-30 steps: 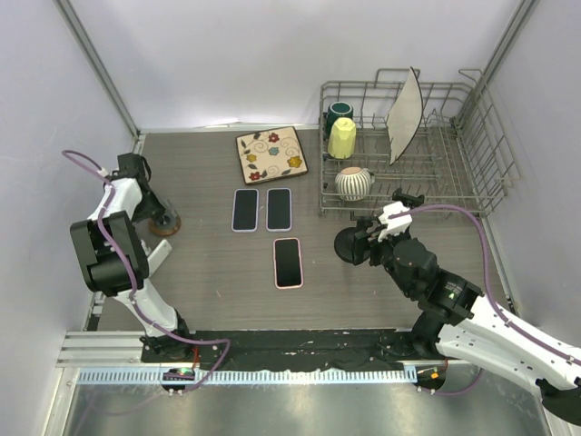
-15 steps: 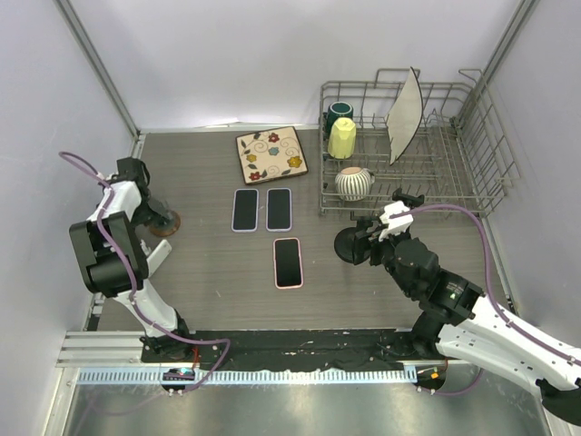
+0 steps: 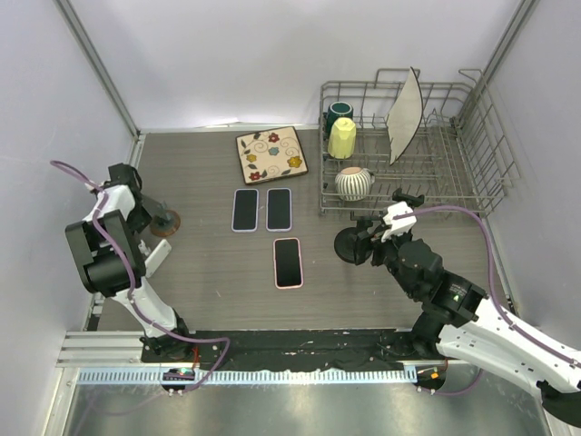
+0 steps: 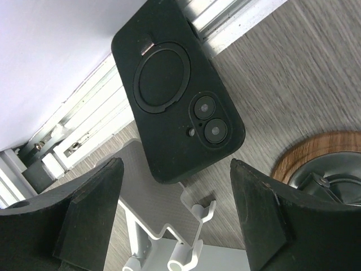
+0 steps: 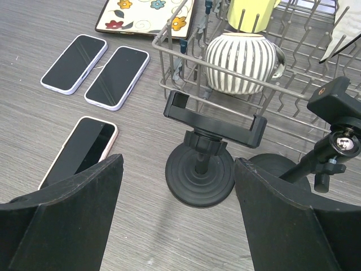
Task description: Remove the phone from the phone stand
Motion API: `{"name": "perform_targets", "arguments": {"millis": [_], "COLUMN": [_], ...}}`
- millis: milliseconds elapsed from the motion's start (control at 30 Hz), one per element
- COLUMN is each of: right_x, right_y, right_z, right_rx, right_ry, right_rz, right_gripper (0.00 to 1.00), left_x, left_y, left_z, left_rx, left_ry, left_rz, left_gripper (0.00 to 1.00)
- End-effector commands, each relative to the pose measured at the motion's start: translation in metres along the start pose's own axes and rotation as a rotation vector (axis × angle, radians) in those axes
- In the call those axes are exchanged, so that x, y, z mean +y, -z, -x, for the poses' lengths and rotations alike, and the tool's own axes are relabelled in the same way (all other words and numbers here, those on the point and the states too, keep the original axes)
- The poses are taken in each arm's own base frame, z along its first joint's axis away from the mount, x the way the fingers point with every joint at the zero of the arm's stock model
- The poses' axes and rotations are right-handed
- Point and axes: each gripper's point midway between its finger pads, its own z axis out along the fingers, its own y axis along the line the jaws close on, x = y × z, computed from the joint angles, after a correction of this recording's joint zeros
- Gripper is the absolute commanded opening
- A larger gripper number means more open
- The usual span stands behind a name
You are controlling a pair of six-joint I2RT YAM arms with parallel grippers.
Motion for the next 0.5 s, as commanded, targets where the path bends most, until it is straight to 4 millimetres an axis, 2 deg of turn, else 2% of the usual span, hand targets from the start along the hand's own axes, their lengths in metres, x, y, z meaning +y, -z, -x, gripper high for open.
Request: {"name": "perform_targets", "arguments": {"millis": [0,467], "right_x": [0.001,0.0], "right_y": [0.005,0.005], "right_z": [0.023,0.02], "right_rx": [-0.059,-0.046], "right_ry": [-0.017,-0.012], "right_rz": [0.012,0.009], "right_gripper": [0.84,0.84], "left_x": [-0.004,-0.009], "left_y": [-0.009,-0.029], "left_z": [0.007,0.007], "left_rx": [-0.014,0.0], "left_ry": [0.017,-0.035], "left_rz": [-0.002,0.038], "left_gripper": [0.8,0.75]}}
